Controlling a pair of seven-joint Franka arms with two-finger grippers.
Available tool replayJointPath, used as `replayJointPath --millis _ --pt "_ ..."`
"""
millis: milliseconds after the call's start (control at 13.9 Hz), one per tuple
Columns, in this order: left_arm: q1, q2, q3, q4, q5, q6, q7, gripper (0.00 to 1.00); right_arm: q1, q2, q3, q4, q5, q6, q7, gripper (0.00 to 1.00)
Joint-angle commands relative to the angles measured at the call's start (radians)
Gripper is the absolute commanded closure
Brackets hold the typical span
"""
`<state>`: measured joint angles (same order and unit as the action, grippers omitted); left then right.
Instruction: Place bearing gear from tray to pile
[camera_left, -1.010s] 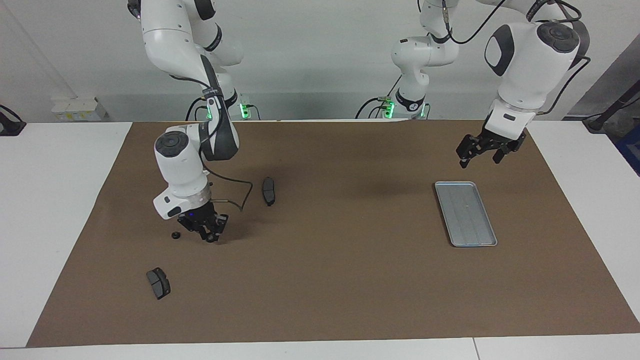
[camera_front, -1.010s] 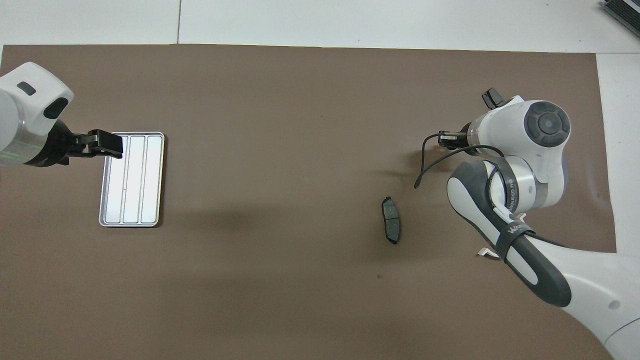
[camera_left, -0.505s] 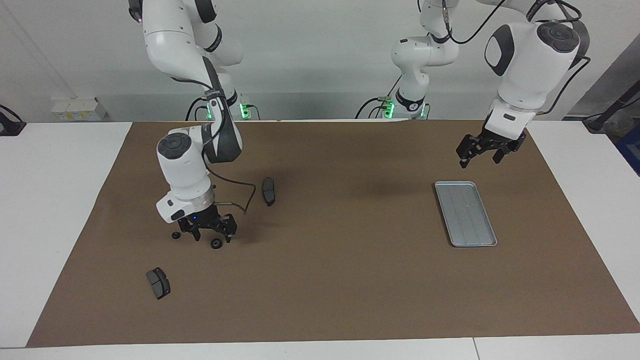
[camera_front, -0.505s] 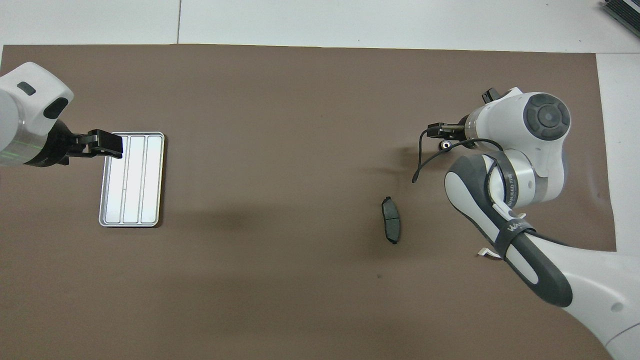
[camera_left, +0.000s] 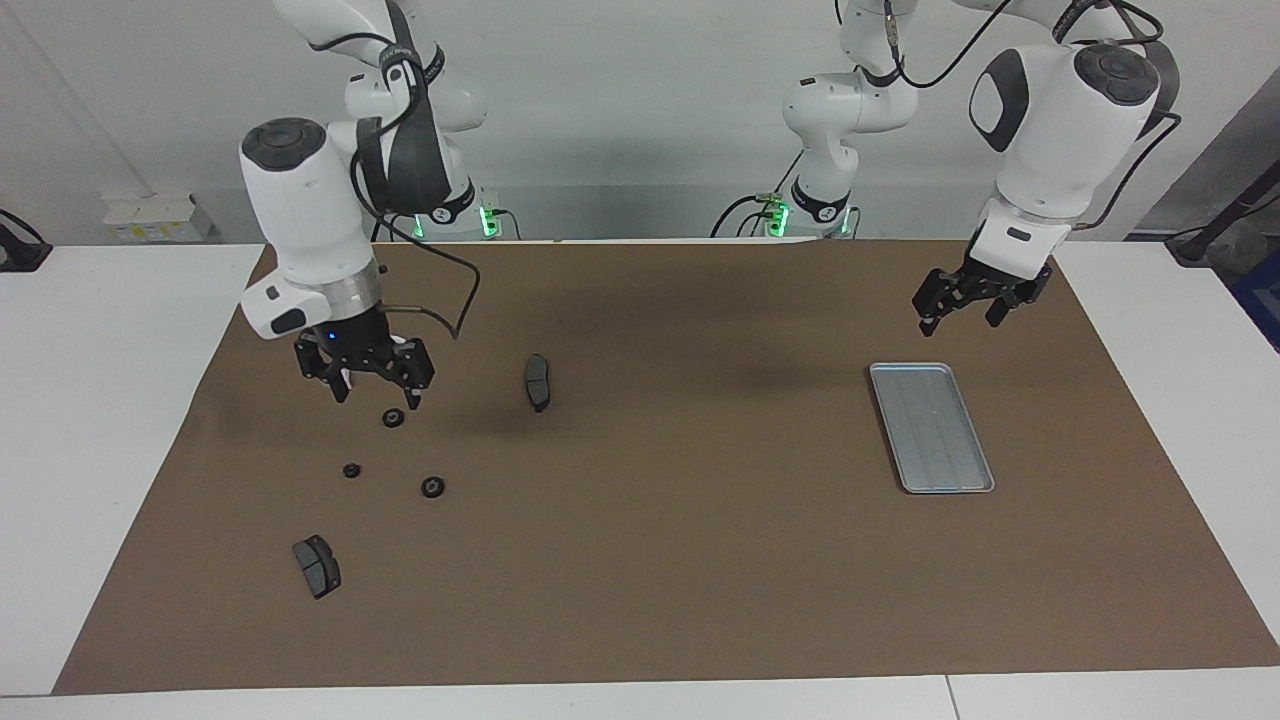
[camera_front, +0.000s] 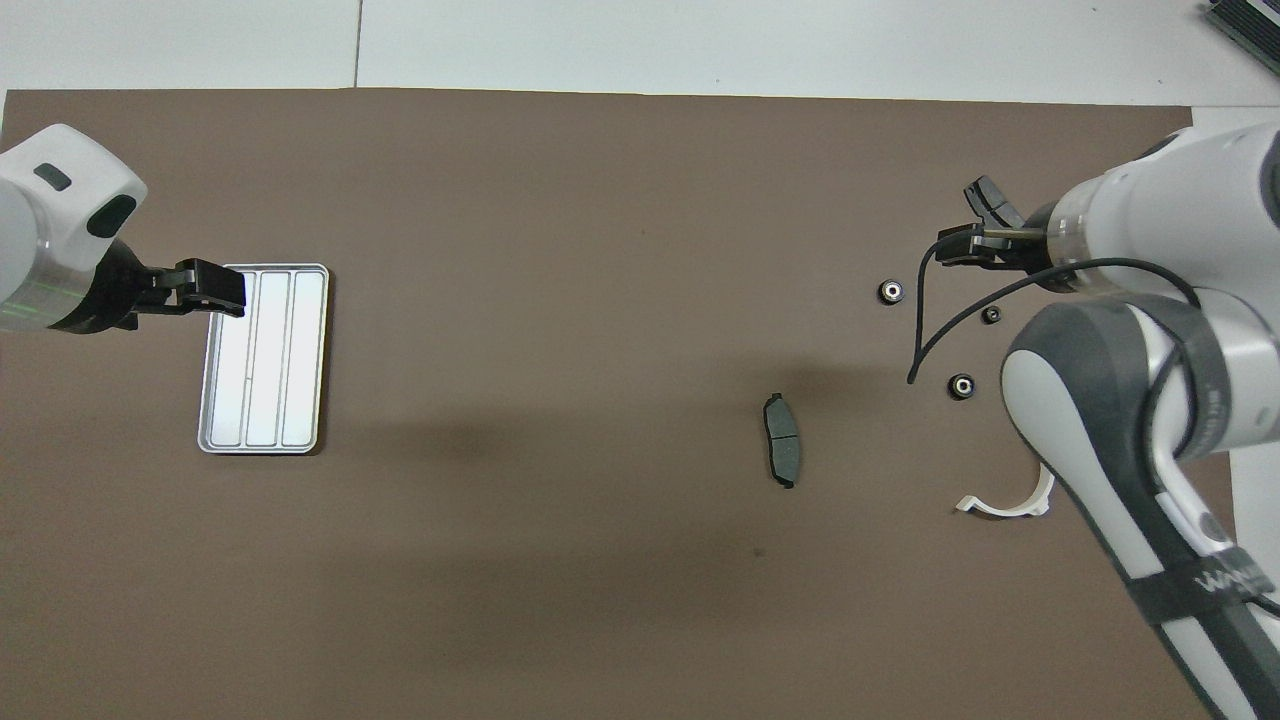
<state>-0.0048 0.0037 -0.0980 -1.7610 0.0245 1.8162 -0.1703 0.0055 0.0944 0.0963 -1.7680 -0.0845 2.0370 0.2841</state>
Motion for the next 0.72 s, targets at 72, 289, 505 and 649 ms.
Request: replayJointPath --millis 72,289,505,649 --pt "0.009 -0.028 -0.003 -0.028 -0.011 0.002 0.003 0.00 -0.019 0.001 0.006 0.191 0.015 -0.233 -0.039 0.00" --pt "0.009 -0.027 -0.003 -0.028 -0.011 0.002 0.003 0.00 -0.039 -0.019 0.006 0.234 0.029 -0.342 -0.100 0.00" --pt "0.009 -0.028 -0.003 -0.028 -0.011 0.002 0.003 0.00 -0.058 -0.063 0.006 0.216 0.029 -0.447 -0.132 0.00" --pt "0.009 -0.028 -0.003 -0.028 -0.011 0.002 0.003 0.00 -0.078 -0.084 0.006 0.180 0.073 -0.466 -0.134 0.00"
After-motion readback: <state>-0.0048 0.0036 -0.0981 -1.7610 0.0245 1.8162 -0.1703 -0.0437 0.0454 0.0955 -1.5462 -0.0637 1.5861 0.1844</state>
